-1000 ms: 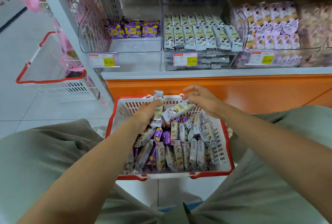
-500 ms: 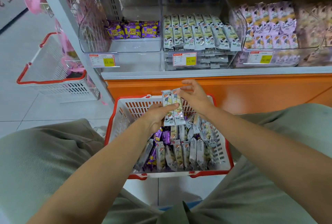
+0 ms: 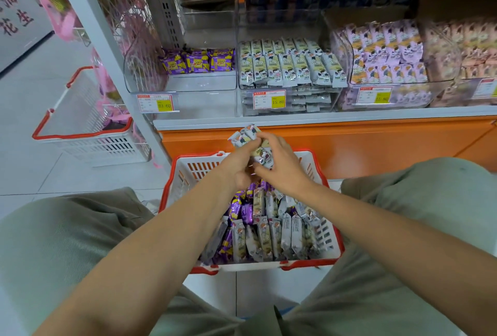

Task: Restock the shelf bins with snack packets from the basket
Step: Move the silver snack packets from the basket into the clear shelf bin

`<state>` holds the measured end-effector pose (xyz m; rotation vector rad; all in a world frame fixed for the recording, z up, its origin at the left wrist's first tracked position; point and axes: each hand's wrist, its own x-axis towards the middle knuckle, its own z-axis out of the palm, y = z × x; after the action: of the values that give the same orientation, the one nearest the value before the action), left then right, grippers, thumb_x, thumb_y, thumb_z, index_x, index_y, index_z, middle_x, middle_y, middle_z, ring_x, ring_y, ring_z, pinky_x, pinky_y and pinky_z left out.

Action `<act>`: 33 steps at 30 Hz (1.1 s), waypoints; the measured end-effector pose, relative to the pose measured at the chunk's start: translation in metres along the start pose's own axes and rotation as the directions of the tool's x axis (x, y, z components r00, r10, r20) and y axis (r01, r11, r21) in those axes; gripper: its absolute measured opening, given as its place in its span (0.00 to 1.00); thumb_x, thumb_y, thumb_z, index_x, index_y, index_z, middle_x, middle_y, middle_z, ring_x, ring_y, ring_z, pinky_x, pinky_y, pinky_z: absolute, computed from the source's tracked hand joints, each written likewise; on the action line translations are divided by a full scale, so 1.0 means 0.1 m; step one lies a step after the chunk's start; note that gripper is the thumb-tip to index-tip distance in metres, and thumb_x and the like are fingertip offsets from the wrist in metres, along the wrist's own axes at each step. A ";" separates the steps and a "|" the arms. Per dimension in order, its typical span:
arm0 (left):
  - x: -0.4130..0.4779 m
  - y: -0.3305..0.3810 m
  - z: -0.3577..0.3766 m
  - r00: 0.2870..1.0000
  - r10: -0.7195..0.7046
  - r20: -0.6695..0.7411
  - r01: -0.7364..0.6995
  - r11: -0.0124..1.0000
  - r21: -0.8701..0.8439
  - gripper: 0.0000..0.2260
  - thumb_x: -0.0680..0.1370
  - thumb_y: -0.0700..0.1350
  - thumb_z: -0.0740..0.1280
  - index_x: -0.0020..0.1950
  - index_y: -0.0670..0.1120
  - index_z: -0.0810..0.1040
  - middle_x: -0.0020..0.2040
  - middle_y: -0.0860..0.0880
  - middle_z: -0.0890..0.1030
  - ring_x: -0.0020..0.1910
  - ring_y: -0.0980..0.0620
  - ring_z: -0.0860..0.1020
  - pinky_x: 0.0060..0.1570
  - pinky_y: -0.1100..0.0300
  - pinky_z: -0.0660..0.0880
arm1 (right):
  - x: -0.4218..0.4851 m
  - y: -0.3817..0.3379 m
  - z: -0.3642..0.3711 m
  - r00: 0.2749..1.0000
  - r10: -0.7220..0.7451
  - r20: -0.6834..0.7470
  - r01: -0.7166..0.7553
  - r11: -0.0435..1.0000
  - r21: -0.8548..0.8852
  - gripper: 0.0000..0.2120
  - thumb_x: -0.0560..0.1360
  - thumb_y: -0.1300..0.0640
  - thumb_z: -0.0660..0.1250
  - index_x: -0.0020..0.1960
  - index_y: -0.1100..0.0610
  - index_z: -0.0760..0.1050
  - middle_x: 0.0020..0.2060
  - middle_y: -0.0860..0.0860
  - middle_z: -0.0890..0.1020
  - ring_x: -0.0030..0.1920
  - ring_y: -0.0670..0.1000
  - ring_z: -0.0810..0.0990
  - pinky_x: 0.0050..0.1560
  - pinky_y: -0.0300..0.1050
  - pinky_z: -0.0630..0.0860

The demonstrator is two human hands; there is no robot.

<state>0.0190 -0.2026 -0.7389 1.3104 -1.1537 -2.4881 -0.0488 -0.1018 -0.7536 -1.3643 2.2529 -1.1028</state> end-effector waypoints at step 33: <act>0.58 1.99 0.26 0.752 0.610 0.248 -0.347 0.047 0.937 0.25 0.85 0.52 0.49 0.80 0.43 0.50 0.80 0.45 0.50 0.79 0.49 0.50 0.74 0.58 0.49 | 2.40 -0.40 -1.10 0.955 0.278 -0.103 -0.296 0.919 -0.259 0.24 0.82 0.49 0.57 0.74 0.58 0.58 0.69 0.63 0.64 0.65 0.63 0.69 0.60 0.51 0.67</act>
<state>-0.0847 -0.3520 -0.6364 0.8942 -2.6836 -0.8666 -0.2110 -0.2653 -0.6175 -1.0483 2.6250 -0.7707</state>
